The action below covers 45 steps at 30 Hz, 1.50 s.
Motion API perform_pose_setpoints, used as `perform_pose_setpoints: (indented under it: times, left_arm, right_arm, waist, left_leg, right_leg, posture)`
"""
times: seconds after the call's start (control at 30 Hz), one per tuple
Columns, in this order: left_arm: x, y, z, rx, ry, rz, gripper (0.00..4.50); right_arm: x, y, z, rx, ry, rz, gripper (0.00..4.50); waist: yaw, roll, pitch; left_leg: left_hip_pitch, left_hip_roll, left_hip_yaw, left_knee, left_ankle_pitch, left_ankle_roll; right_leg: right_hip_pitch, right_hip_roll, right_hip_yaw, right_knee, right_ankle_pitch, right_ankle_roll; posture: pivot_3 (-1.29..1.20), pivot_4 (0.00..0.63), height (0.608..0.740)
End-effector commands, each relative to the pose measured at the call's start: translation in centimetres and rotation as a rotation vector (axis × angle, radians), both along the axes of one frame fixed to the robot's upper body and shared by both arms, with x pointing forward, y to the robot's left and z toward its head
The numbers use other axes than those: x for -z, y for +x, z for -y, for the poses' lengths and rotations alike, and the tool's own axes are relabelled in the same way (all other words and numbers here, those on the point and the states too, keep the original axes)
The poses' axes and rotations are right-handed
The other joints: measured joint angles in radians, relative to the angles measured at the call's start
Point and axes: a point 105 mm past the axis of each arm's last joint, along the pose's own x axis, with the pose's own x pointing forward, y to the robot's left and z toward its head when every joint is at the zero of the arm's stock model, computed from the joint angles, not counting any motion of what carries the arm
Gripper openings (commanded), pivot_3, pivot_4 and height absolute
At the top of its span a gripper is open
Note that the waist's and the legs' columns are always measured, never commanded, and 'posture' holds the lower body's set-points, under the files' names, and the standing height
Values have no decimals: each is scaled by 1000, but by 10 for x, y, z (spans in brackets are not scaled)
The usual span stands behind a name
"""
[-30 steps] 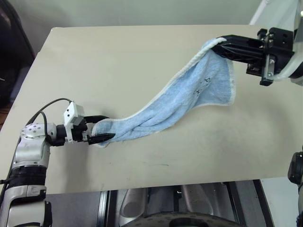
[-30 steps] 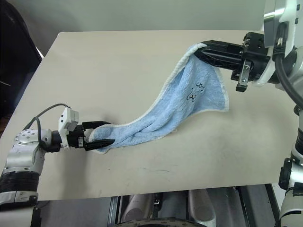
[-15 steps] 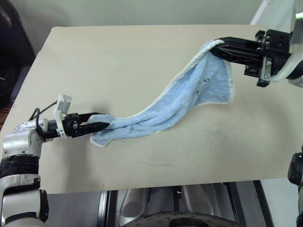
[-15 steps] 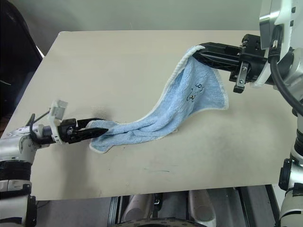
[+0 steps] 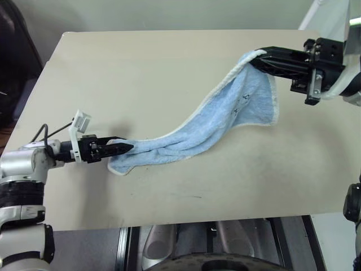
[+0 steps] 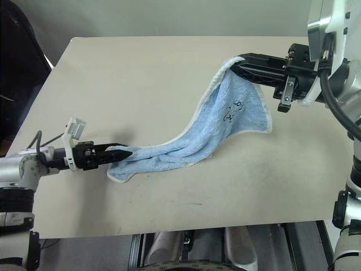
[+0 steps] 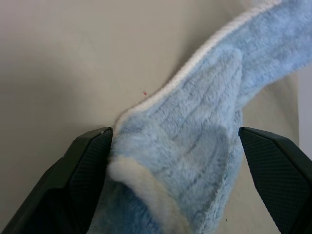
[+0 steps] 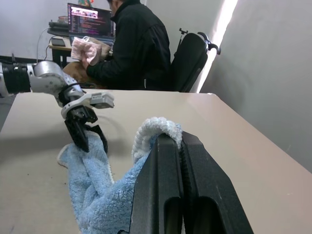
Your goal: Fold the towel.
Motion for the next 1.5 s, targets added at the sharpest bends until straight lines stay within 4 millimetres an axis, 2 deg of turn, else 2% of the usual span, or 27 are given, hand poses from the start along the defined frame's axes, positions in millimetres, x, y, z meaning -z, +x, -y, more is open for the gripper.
perform_pose_setpoints:
  times: [0.03,0.23,0.37,0.6,0.9,1.0,1.2,1.37,1.4,1.5]
  left_arm:
    - [-14,-2,0,2,-8,11,4472]
    - [-9,-4,-3,-50,18,-97,4472]
    - [-11,-3,-3,-100,-22,-163,4472]
    - [-19,5,4,-141,-111,-201,4472]
    - [-24,10,3,-186,-153,-226,4472]
    - [-23,7,3,-177,-127,-232,3922]
    - [-22,4,7,-153,-122,-233,1991]
    - [-19,2,5,-153,-85,-231,209]
    - [-15,0,3,-150,-55,-231,30]
    - [-10,-1,-1,-156,-28,-228,30]
  right_arm:
    - [-7,-6,0,3,-15,60,0]
    - [-6,-4,-1,1,-13,60,0]
    - [-5,-3,-1,0,-13,61,0]
    - [-5,-2,-2,-1,-12,64,0]
    - [-5,-2,-2,6,-15,67,0]
    - [-5,-2,-1,8,-15,66,0]
    - [-4,-1,-1,12,-15,65,0]
    - [-4,-1,-1,12,-20,69,0]
    - [-4,-1,-1,12,-21,69,0]
    - [-3,0,-1,14,-25,69,0]
  waist:
    - [0,0,0]
    - [0,0,0]
    - [1,0,0]
    - [2,0,0]
    - [2,0,0]
    - [2,0,0]
    - [2,0,0]
    - [2,0,0]
    - [2,0,0]
    - [2,0,0]
  left_leg:
    - [0,0,0,0,0,0]
    - [0,0,0,0,0,0]
    - [0,0,0,0,1,-2]
    - [0,0,0,-1,5,-10]
    - [0,0,0,-1,6,-11]
    - [0,0,0,-1,6,-11]
    - [0,0,0,-1,6,-11]
    - [0,0,0,-1,6,-12]
    - [0,0,0,-1,6,-12]
    - [0,0,0,-1,6,-12]
  right_leg:
    - [0,0,0,0,0,0]
    - [0,0,0,0,0,0]
    - [0,0,0,0,0,0]
    - [0,0,0,0,0,0]
    - [0,0,0,0,0,0]
    - [0,0,0,0,0,0]
    - [0,0,0,0,-1,0]
    - [0,0,0,0,-1,0]
    - [0,0,0,0,-1,0]
    - [0,0,0,0,-1,0]
  posture:
    - [0,150,703]
    - [0,150,703]
    - [0,150,703]
    - [0,150,703]
    - [0,150,703]
    - [0,150,703]
    - [0,150,703]
    - [0,150,703]
    - [0,150,703]
    - [0,150,703]
